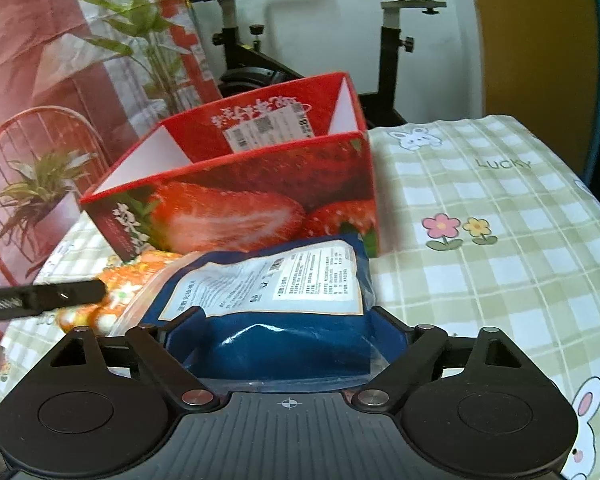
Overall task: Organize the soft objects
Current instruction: 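Lower the right tool toward the blue-and-white packaged bag beside the box, then close the right gripper on the blue packaged bag's edge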
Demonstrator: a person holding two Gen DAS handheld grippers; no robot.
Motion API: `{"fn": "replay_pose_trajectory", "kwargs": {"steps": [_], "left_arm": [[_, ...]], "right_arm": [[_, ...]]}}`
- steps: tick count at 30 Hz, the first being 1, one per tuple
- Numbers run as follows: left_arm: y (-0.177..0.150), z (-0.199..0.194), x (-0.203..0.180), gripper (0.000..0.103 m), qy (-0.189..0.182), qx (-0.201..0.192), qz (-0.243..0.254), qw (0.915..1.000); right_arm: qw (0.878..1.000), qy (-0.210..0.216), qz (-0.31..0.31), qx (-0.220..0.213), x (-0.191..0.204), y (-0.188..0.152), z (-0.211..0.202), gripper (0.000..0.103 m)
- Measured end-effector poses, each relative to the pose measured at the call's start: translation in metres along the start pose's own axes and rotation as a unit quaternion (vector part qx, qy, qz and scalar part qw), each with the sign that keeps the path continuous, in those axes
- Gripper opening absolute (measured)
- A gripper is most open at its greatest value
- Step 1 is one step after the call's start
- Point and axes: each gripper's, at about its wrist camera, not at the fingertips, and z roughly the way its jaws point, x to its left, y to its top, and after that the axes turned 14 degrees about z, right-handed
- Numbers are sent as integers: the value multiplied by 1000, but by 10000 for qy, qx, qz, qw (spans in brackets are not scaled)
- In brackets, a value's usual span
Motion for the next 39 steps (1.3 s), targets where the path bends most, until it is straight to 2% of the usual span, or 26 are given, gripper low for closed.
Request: {"fn": "replay_pose_trajectory", "kwargs": {"steps": [21,24,29,32,39], "left_arm": [[3,-19,24,64,-188,-290,-581,9977],[4,-20,25,64,-201,-315,-603,9975],[4,-19,25,64,-273,-318,-653,9970],[4,-20,22,64,-350,-336,-623,9969],[3,-20,21,62,-602,-352,-651,9954]], "right_arm": [[9942,587,-869,244,59,-2,2,78],[9942,619,-838,251,57,-1,1,71],[9943,653,-784,303,50,-1,1,45],[9938,696,-794,353,48,-4,3,41],[9929,731,-825,443,46,-11,8,40]]}}
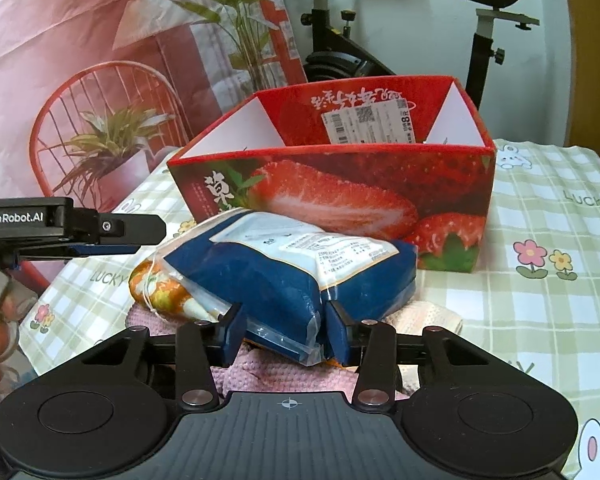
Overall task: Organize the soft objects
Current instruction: 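Close the right gripper on the blue packaged bag's edge, then lift the blue bag with the right gripper and carry it over the box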
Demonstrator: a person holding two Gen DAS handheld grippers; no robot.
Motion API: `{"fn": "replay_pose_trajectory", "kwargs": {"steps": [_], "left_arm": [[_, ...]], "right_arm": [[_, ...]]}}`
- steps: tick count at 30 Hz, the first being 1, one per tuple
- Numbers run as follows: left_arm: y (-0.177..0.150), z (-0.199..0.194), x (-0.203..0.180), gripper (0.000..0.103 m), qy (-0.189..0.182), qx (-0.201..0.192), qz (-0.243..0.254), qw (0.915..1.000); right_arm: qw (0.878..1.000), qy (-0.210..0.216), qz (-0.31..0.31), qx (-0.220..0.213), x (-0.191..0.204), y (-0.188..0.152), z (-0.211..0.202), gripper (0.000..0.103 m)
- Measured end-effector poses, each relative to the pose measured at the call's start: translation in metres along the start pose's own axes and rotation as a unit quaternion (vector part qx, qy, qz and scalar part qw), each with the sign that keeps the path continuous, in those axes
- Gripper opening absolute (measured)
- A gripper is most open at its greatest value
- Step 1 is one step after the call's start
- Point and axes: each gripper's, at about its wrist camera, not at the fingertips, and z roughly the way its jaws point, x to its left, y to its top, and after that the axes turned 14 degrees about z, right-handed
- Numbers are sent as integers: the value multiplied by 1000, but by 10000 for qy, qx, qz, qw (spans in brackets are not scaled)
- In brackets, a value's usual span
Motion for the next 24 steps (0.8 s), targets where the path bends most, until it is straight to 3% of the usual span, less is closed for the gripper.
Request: {"fn": "replay_pose_trajectory", "kwargs": {"steps": [6,10,16,17,20,24], "left_arm": [[4,14,-1,62,-98,90,139,9998],[9,30,12,60,8,252,18,9997],[15,53,15,60,-170,462,37,9988],[15,54,13,57,-184,477,76,9987],[13,49,8,26,-149,431,186,9988],[9,35,10,16,-358,218,82,9991]], "right_arm": [[10000,37,37,-8,-4,-2,0,39],[9999,39,97,-43,-8,-1,-2,30],[9999,77,128,-62,-11,-2,-3,27],[9999,76,122,-66,-11,-2,-3,27],[9999,47,107,-117,-10,-1,-7,25],[9997,115,81,-220,-8,2,-15,22]]}}
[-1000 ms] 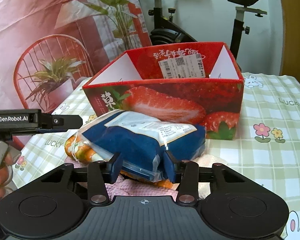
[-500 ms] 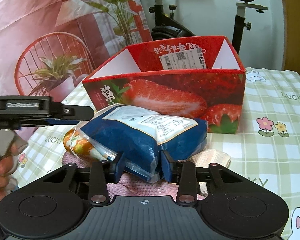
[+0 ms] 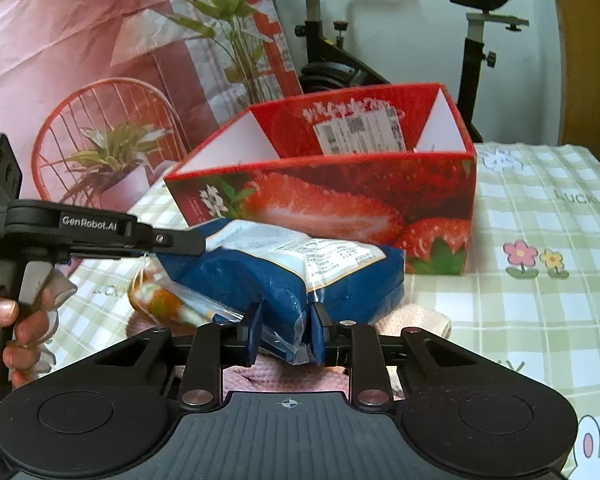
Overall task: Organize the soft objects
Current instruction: 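Lift the blue bag with the right gripper and carry it over the box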
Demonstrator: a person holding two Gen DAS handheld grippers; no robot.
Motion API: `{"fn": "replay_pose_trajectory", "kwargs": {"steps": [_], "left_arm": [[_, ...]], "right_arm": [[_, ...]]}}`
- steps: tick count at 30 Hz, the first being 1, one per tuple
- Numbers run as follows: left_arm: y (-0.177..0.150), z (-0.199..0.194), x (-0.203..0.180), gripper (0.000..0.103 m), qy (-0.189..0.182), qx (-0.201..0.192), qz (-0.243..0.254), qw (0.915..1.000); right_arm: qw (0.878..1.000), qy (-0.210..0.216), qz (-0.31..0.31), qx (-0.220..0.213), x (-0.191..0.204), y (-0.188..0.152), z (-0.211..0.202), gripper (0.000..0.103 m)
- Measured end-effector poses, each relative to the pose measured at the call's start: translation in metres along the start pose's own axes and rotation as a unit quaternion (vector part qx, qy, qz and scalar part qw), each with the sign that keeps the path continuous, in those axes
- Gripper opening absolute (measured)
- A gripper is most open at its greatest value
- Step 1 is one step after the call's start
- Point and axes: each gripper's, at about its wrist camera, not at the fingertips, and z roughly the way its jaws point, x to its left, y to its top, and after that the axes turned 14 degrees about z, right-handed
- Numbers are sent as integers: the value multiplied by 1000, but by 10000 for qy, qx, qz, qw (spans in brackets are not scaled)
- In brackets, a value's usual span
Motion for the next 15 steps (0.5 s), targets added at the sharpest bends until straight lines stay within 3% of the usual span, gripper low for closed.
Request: {"fn": "replay_pose_trajectory", "kwargs": {"steps": [7,15], "left_arm": [[7,-31,-15,12,-22,-475,163,9987],[30,-69,-35,12,-19,-1211,524,9912]], "right_arm": [[9984,134,-366,-415,18,11,-24,19],[9920,255,-750,-987,42,38,-56,18]]}}
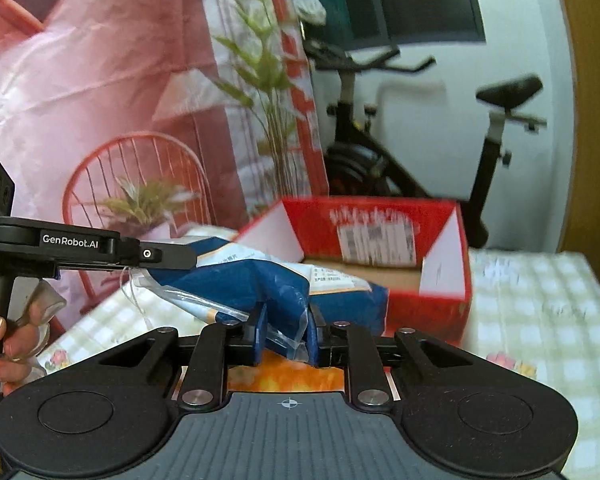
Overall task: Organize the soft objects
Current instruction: 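Lift the blue bag with the right gripper and carry it over the box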
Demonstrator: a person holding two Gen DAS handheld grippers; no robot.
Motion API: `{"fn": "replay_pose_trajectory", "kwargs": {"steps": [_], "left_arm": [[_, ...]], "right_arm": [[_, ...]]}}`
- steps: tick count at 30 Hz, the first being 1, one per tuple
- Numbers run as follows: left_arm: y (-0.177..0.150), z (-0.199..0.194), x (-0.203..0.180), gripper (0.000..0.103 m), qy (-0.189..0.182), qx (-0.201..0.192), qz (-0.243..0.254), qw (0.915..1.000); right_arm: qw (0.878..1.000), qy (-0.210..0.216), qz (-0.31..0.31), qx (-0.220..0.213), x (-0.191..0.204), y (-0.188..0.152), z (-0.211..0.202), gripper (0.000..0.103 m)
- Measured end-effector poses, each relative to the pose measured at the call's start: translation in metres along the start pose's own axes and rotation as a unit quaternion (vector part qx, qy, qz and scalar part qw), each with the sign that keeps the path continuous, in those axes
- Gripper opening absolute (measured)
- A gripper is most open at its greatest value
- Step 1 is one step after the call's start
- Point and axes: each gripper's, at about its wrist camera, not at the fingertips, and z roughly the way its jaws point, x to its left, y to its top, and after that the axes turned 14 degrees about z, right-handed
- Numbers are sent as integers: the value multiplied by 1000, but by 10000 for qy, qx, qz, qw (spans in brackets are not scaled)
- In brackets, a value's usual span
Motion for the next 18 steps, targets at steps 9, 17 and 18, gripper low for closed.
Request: {"fn": "replay_pose_trajectory", "kwargs": {"steps": [9,17,18], "left_arm": [[27,-2,-2,12,37,-423,119,9990],[41,22,14,12,114,-331,116,9993],[44,28,18,12,109,-286,88,9995]], "right_arm": [[9985,48,-413,-360,12,40,-4,18],[9970,-20,-699,-317,8,69,31,18],[9968,-40,-733,-300,8,70,36,18]]}}
